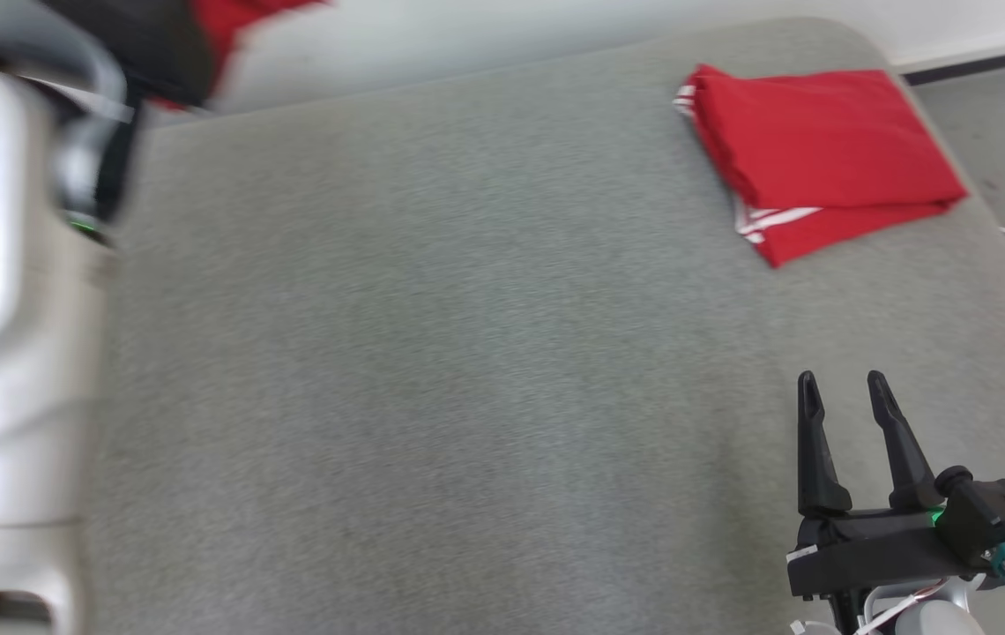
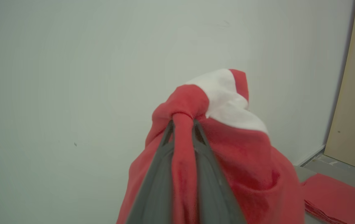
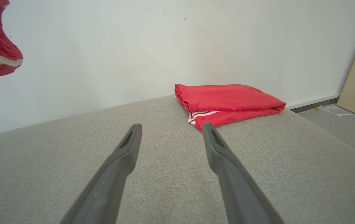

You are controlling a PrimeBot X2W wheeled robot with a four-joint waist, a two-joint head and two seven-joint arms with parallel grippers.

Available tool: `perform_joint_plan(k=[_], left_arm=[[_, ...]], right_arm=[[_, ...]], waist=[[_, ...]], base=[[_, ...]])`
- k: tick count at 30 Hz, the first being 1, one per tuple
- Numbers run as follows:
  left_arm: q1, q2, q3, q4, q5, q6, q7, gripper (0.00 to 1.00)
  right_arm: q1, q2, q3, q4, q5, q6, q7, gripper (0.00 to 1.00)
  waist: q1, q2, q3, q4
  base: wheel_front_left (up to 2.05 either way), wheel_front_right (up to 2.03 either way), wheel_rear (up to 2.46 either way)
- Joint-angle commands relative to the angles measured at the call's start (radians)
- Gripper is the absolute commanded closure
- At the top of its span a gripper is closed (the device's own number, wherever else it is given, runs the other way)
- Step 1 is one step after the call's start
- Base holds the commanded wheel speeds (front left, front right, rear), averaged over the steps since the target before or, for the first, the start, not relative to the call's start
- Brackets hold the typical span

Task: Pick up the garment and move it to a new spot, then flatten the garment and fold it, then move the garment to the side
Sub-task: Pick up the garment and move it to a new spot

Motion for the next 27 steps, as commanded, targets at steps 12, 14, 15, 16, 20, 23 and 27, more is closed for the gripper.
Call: perform_joint_plan(k=[12,14,15,16,20,23,27], left_arm=[[0.28,-0.149,-0.12,-0.016,-0.044,0.025,-0.036,1.0],[0.309,-0.151,-0.122,-0.014,-0.044,0.034,-0.048,1.0],[0.343,-0.153,-0.133,-0.008,-0.039,0.04,-0.054,1.0],[0.379,-0.156,-0.141,-0.001,-0.039,0.044,-0.061,1.0],[0.497,-0.161,-0.163,0.02,-0.038,0.067,-0.1,1.0],[0.567,-0.169,-0.187,0.038,-0.042,0.07,-0.123,0.0],[0.603,-0.172,-0.197,0.033,-0.048,0.068,-0.188,0.0]], right_arm=[[0.016,0.002,0.03,-0.007,0.029,-0.003,-0.003,0.0],[0.018,0.002,0.031,-0.007,0.029,-0.003,-0.003,0.0],[0.019,0.002,0.033,-0.007,0.029,-0.003,-0.003,0.0],[0.02,0.002,0.033,-0.007,0.029,-0.003,-0.003,0.0],[0.018,0.002,0.041,-0.005,0.031,-0.003,-0.003,0.0],[0.024,0.002,0.044,-0.002,0.024,-0.003,-0.003,0.0],[0.031,0.002,0.042,-0.001,0.013,-0.003,-0.003,0.0]], waist=[[0.0,0.0001,-0.01,-0.111],[0.0,0.0001,-0.01,-0.111],[0.0,0.0001,-0.01,-0.111],[0.0,0.0001,-0.011,-0.109],[0.0,0.0001,-0.014,-0.102],[0.0,0.0001,-0.02,-0.087],[0.0,0.0001,-0.034,-0.059]], base=[[0.0,0.0,0.0],[0.0,0.0,0.0],[0.0,0.0,0.0],[0.0,0.0,0.0],[0.0,0.0,0.0],[0.0,0.0,0.0],[0.0,0.0,0.0]])
